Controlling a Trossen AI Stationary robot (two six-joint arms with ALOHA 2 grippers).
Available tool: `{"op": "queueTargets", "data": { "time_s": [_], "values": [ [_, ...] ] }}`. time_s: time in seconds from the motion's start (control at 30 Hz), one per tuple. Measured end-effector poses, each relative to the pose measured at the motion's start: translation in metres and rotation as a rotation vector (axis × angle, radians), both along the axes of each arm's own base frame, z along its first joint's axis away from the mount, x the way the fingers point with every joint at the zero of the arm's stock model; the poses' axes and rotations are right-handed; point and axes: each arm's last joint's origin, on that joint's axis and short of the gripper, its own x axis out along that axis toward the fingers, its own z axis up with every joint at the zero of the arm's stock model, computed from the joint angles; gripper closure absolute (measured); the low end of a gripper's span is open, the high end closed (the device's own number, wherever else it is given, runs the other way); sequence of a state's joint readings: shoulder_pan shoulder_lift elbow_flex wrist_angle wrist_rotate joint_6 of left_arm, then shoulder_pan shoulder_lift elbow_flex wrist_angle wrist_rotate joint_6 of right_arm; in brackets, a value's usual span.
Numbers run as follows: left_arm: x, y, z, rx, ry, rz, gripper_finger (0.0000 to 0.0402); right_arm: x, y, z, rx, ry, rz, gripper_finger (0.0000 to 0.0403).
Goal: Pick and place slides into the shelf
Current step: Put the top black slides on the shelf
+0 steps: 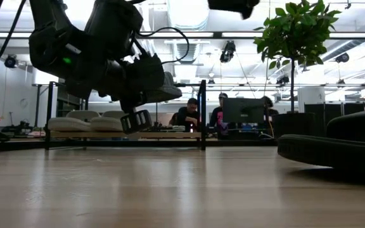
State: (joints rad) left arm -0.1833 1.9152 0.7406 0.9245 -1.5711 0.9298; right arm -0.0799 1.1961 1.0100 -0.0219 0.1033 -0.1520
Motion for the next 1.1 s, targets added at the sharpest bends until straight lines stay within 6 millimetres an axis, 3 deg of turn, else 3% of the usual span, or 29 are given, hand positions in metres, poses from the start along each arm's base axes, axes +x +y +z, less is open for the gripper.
{"op": "queueTargets", "data": {
  "time_s": [0.17,0.33,0.73,1.1],
  "values": [
    [0.0,0.0,0.0,0.0,0.0,0.0,0.0376,0.011,-0.047,0.0,0.102,0.053,0.118,0.0271],
    [0.0,0.0,0.0,0.0,-0.001,0.0,0.0376,0.033,-0.077,-0.002,0.097,0.157,0.102,0.026],
    [0.0,0.0,0.001,-0.001,-0.003,0.0,0.0376,0.095,-0.103,-0.002,0.08,0.39,0.144,0.0257],
    [0.002,0.0,0.002,-0.001,-0.006,-0.001,0.0376,0.118,-0.132,0.001,0.128,0.464,0.179,0.0255]
  ]
}}
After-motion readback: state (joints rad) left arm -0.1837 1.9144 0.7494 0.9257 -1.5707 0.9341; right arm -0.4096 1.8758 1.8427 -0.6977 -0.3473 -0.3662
